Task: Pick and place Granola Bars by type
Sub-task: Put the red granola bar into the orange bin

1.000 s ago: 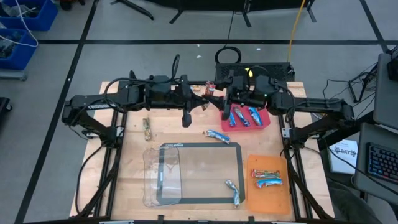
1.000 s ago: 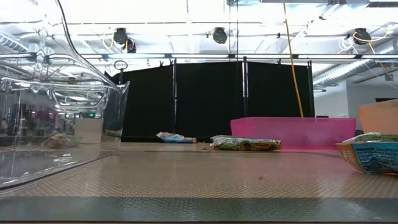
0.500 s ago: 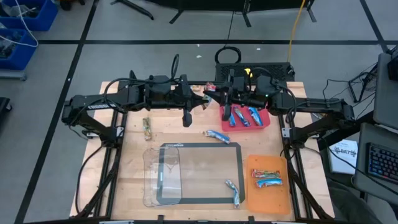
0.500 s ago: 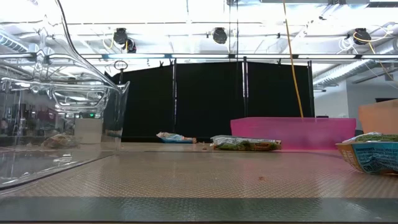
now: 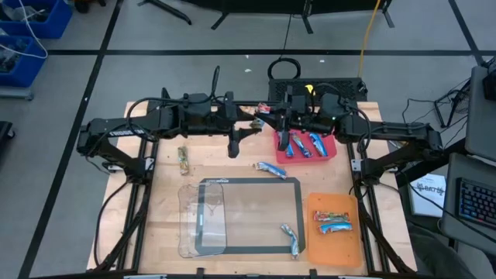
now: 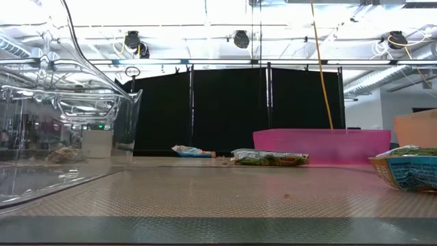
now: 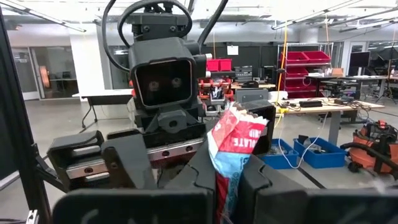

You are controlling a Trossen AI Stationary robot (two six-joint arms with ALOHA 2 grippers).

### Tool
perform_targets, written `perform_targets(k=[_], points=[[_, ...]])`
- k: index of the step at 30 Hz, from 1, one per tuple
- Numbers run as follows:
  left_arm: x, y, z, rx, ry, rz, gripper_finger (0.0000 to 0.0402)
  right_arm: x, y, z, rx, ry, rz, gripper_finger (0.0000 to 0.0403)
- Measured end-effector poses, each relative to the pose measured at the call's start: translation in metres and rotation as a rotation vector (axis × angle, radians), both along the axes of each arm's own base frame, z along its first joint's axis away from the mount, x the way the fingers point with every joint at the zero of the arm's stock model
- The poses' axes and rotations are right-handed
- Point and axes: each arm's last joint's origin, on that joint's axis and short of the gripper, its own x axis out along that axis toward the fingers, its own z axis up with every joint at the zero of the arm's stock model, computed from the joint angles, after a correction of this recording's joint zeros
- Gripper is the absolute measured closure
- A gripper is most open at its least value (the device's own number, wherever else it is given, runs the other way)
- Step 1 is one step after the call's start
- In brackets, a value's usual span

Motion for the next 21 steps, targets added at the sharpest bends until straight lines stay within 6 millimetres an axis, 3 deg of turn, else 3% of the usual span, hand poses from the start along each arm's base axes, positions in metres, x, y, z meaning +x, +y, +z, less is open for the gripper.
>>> perform_targets(k=[6, 10, 14, 21], points=[[-0.005, 0.0, -0.001, -0.017, 0.031, -0.003, 0.0114, -0.005, 0.001, 0.001, 0.001, 0.02, -0.001, 0.0395], [-0.014, -0.001, 0.004, -0.016, 0.038, -0.002, 0.0066, -0.012, 0.001, 0.003, 0.004, 0.048, -0.003, 0.0395], [-0.025, 0.0, 0.006, -0.02, 0.078, 0.024, 0.0055, -0.025, 0.003, 0.0, 0.047, 0.147, -0.002, 0.0395], [-0.055, -0.001, 0.009, -0.05, 0.185, 0.052, 0.0081, -0.054, 0.019, -0.005, 0.146, 0.323, 0.045, 0.0396]])
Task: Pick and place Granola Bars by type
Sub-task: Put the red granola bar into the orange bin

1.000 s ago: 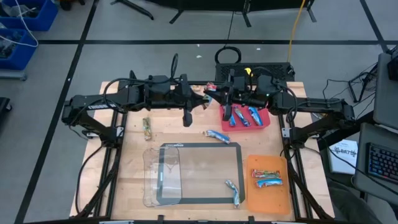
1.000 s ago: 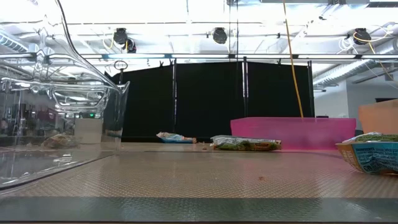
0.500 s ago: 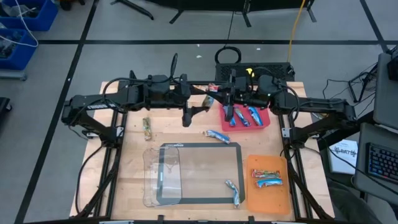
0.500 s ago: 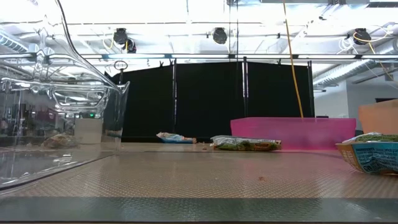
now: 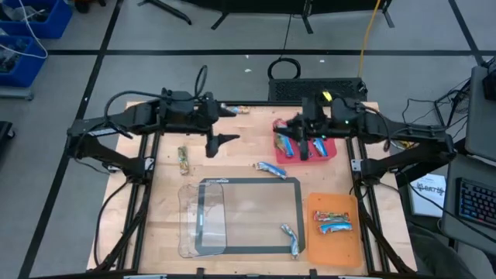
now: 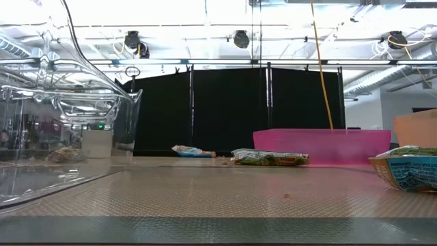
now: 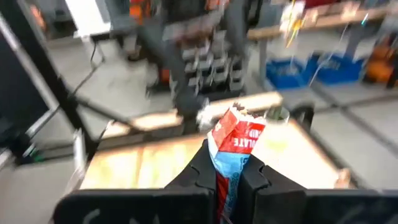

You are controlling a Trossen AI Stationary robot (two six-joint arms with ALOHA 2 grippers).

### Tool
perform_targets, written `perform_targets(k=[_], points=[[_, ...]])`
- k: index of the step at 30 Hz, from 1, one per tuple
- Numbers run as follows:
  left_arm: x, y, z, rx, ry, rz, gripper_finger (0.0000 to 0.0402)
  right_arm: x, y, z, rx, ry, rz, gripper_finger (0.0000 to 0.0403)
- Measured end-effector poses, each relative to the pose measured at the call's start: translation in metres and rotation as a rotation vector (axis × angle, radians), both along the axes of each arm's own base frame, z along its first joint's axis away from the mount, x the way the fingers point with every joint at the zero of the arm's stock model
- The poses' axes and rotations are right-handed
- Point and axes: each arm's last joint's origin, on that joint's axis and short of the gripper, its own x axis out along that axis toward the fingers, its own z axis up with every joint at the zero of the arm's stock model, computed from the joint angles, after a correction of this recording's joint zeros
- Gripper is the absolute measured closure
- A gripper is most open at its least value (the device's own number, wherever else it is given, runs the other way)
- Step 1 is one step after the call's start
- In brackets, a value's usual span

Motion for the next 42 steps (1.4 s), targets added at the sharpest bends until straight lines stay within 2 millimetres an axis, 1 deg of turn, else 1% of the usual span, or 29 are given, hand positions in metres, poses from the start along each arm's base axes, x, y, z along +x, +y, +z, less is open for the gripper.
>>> perform_targets(k=[1, 4, 6, 8, 10, 12, 15, 17, 22, 28, 33, 38, 42], points=[[-0.001, 0.0, 0.002, 0.0, -0.009, 0.0, 0.0086, -0.004, 0.003, -0.001, 0.014, 0.028, 0.011, 0.0396], [-0.016, -0.001, 0.001, -0.021, 0.051, 0.007, 0.0097, -0.014, 0.015, -0.005, 0.05, 0.096, 0.052, 0.0396], [-0.021, -0.002, 0.005, -0.023, 0.045, 0.008, 0.0103, -0.02, 0.024, -0.009, 0.067, 0.158, 0.088, 0.0396], [-0.029, -0.003, -0.001, -0.037, 0.118, 0.012, 0.0107, -0.025, 0.034, -0.012, 0.082, 0.209, 0.127, 0.0397], [-0.03, -0.003, -0.001, -0.054, 0.122, 0.021, 0.0108, -0.029, 0.043, -0.017, 0.094, 0.266, 0.162, 0.0397], [-0.039, -0.003, -0.003, -0.071, 0.169, 0.029, 0.0106, -0.032, 0.052, -0.02, 0.098, 0.301, 0.2, 0.0397], [-0.045, -0.003, -0.002, -0.098, 0.179, 0.042, 0.0102, -0.035, 0.064, -0.025, 0.103, 0.36, 0.249, 0.0397], [-0.049, -0.003, -0.007, -0.115, 0.232, 0.05, 0.0101, -0.038, 0.071, -0.029, 0.116, 0.408, 0.268, 0.0397], [-0.056, -0.004, -0.008, -0.148, 0.268, 0.061, 0.0107, -0.047, 0.083, -0.036, 0.142, 0.508, 0.301, 0.0397], [-0.058, -0.005, -0.012, -0.173, 0.318, 0.076, 0.0112, -0.057, 0.094, -0.043, 0.166, 0.614, 0.321, 0.0397], [-0.062, -0.005, -0.016, -0.188, 0.369, 0.085, 0.0112, -0.063, 0.102, -0.05, 0.145, 0.7, 0.328, 0.0397], [-0.063, -0.005, -0.017, -0.199, 0.383, 0.092, 0.0116, -0.061, 0.113, -0.067, 0.064, 0.857, 0.329, 0.0397], [-0.063, -0.005, -0.017, -0.203, 0.383, 0.093, 0.0116, -0.057, 0.124, -0.087, -0.016, 0.975, 0.356, 0.0397]])
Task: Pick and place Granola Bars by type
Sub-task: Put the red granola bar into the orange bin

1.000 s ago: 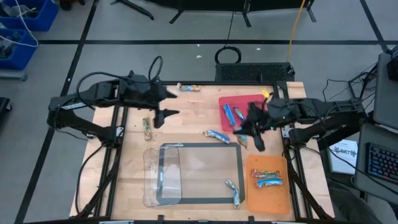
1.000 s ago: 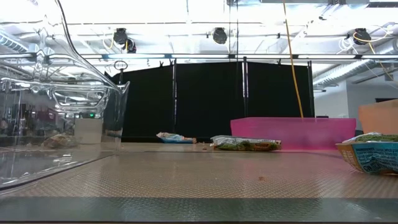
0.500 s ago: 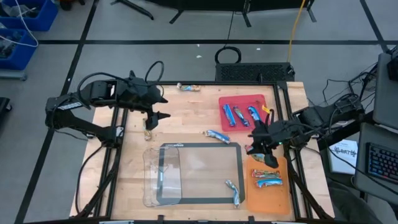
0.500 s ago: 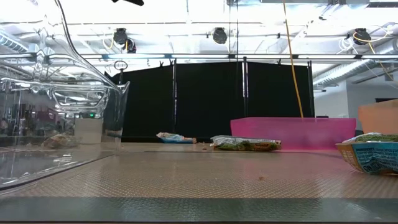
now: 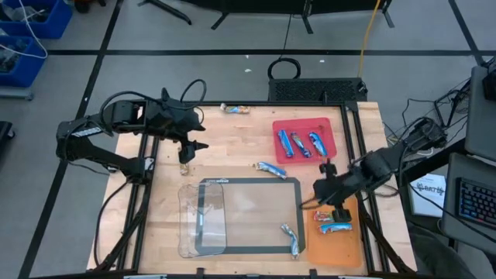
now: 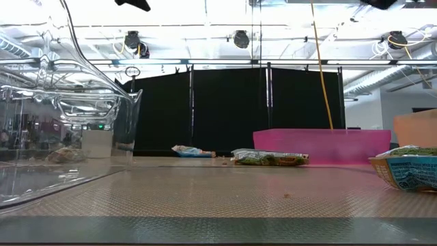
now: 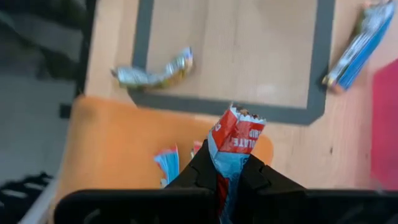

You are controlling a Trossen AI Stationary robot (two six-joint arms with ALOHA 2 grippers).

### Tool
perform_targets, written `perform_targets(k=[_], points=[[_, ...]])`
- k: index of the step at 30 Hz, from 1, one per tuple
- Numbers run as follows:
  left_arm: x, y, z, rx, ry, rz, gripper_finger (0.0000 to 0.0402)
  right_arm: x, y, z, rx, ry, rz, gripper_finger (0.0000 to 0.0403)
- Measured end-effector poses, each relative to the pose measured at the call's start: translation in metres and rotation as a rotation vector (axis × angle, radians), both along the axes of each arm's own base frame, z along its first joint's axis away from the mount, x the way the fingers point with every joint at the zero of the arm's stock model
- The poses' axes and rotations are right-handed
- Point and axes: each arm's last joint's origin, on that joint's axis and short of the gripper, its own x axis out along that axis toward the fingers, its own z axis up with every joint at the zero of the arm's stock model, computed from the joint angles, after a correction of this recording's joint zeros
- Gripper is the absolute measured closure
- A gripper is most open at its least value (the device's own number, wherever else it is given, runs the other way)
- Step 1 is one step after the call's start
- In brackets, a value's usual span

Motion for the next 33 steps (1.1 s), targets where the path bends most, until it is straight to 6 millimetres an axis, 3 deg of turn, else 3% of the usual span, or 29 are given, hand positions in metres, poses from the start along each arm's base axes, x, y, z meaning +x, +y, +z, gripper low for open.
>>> perform_targets(k=[13, 25, 33], points=[[-0.003, -0.001, -0.003, -0.04, 0.046, 0.008, 0.012, -0.002, 0.015, -0.07, -0.032, 0.111, -0.048, 0.0397], [-0.003, -0.001, -0.003, -0.053, 0.044, 0.012, 0.0115, -0.019, 0.012, -0.137, 0.009, 0.208, -0.064, 0.0397], [-0.003, -0.001, -0.003, -0.056, 0.043, 0.017, 0.0122, -0.024, 0.008, -0.159, 0.049, 0.218, -0.097, 0.0391]])
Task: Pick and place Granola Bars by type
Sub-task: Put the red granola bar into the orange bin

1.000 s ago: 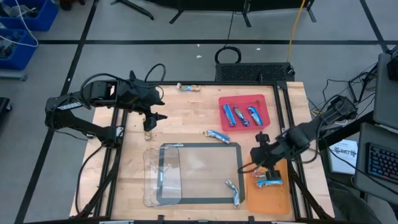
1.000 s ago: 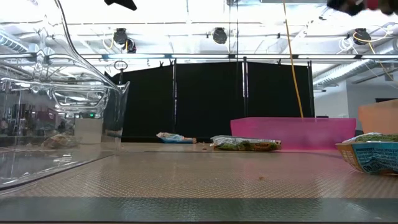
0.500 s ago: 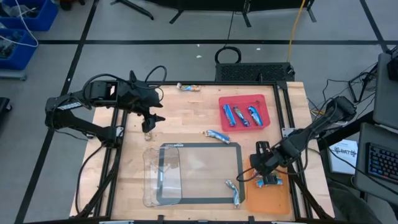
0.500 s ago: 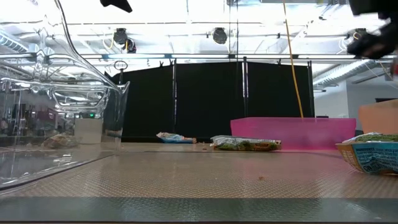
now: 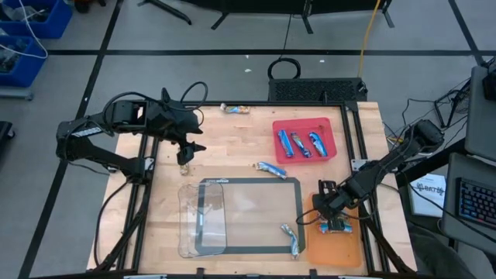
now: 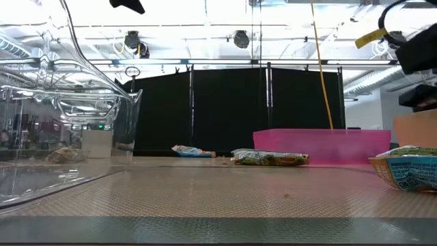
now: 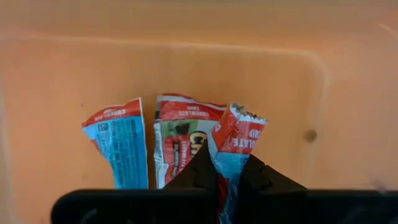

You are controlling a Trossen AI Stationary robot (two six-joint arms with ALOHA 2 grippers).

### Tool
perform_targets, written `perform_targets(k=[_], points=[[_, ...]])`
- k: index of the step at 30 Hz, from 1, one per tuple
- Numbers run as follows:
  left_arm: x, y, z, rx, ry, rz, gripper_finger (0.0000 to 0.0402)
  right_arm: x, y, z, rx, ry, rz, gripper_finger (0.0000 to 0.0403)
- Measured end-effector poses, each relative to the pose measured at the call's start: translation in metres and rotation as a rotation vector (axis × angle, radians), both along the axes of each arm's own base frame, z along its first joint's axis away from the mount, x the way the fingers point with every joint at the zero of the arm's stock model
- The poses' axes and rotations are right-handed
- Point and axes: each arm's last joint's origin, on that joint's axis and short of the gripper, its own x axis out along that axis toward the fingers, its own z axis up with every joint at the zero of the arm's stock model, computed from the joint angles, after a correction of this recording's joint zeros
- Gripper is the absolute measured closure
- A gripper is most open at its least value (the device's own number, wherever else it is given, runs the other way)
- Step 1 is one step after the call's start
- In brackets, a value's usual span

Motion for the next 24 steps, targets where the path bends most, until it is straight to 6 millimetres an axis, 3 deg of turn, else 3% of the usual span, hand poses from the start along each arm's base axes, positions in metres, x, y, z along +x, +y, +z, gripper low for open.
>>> perform_targets(k=[7, 24], points=[[0.0, -0.0001, 0.0, 0.0, 0.0, 0.0, 0.0117, -0.0002, -0.0007, -0.0051, 0.018, -0.009, -0.023, 0.0362], [0.0001, -0.0008, 0.0, -0.012, -0.001, -0.026, 0.0107, -0.0026, 0.0003, -0.0014, 0.124, 0.057, -0.091, 0.0248]])
